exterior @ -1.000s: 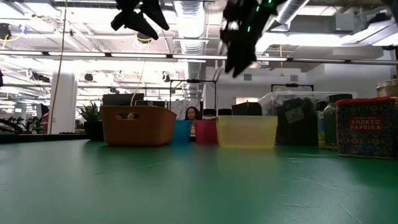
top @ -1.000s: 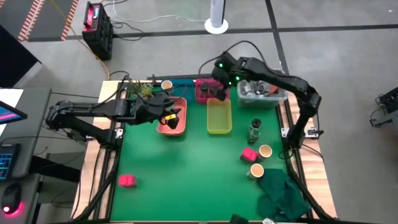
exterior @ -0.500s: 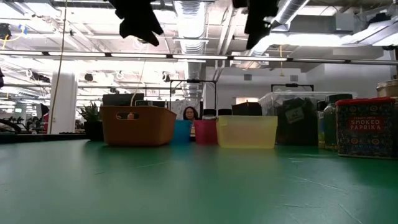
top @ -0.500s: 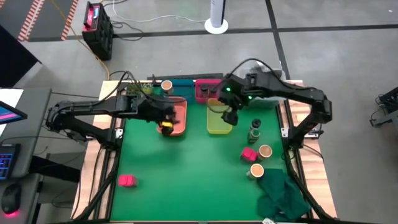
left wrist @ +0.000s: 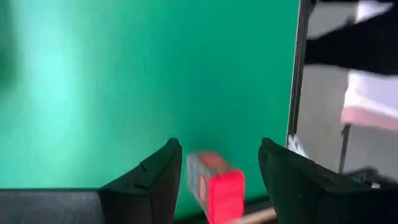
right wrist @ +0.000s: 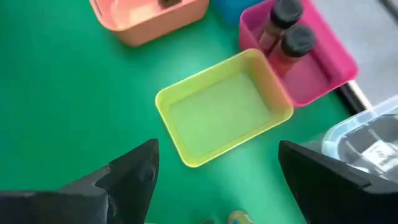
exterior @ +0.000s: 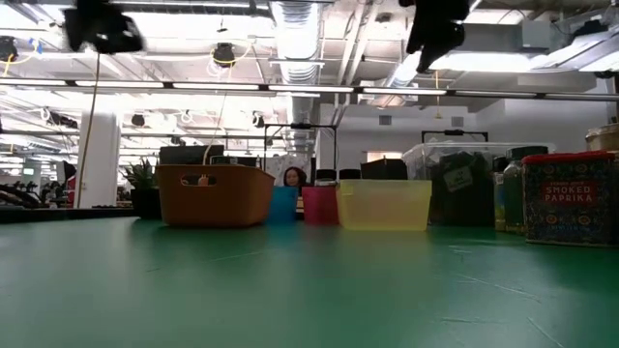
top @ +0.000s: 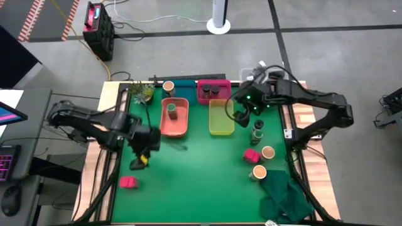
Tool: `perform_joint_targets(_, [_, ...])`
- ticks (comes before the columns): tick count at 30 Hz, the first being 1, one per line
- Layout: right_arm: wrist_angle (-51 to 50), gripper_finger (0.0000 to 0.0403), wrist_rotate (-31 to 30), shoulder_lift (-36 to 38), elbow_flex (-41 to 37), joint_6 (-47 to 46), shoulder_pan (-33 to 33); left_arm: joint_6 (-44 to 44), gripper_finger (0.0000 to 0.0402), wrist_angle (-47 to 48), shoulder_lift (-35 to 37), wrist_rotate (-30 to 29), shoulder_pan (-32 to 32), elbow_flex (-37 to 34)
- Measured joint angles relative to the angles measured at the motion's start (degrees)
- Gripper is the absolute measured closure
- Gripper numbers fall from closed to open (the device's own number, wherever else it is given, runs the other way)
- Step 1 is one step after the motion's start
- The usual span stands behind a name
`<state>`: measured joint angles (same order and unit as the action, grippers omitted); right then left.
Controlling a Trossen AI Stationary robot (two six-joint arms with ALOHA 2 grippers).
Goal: Sort spices by type
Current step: Put the left red seasoning can into the yellow bin
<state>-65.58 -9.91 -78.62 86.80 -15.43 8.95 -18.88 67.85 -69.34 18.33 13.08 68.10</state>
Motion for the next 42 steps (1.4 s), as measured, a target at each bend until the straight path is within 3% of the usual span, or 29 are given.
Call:
perform_joint_targets(4, [0.1, 0.0051, -4.3, 2.2, 0.0, -1.0, -1.2, -7.5, 0.0189, 0.5, 0.0, -1.1, 8.0, 0.0])
perform_joint_targets(13, [-0.4, 0.0051, -19.9, 6.0, 0.0, -0.7, -2.7, -26.5, 0.0155, 0.3, -2.6, -11.9, 24.7, 0.0])
perform_joint_targets(19, [-0.4, 0.0051, -20.4, 6.3, 0.0, 0.3, -0.8, -38.1, 0.0132, 0.1, -6.1, -15.9, 34.8, 0.0])
perform_joint_targets(26, [3.0, 0.0051, -20.3, 6.2, 0.0, 3.0, -0.2, -47.2, 0.0089, 3.7, -9.1, -20.1, 41.5, 0.0])
perform_joint_targets(31, [5.1, 0.0051, -20.2, 6.2, 0.0, 3.9, 0.5, -47.1, 0.0067, 4.7, -13.0, -21.4, 44.7, 0.0])
perform_joint_targets(42, [5.5, 0.0051, -19.7, 6.2, 0.0, 1.9, 1.0, -48.4, 0.0064, 6.9, -20.3, -23.1, 46.9, -1.3])
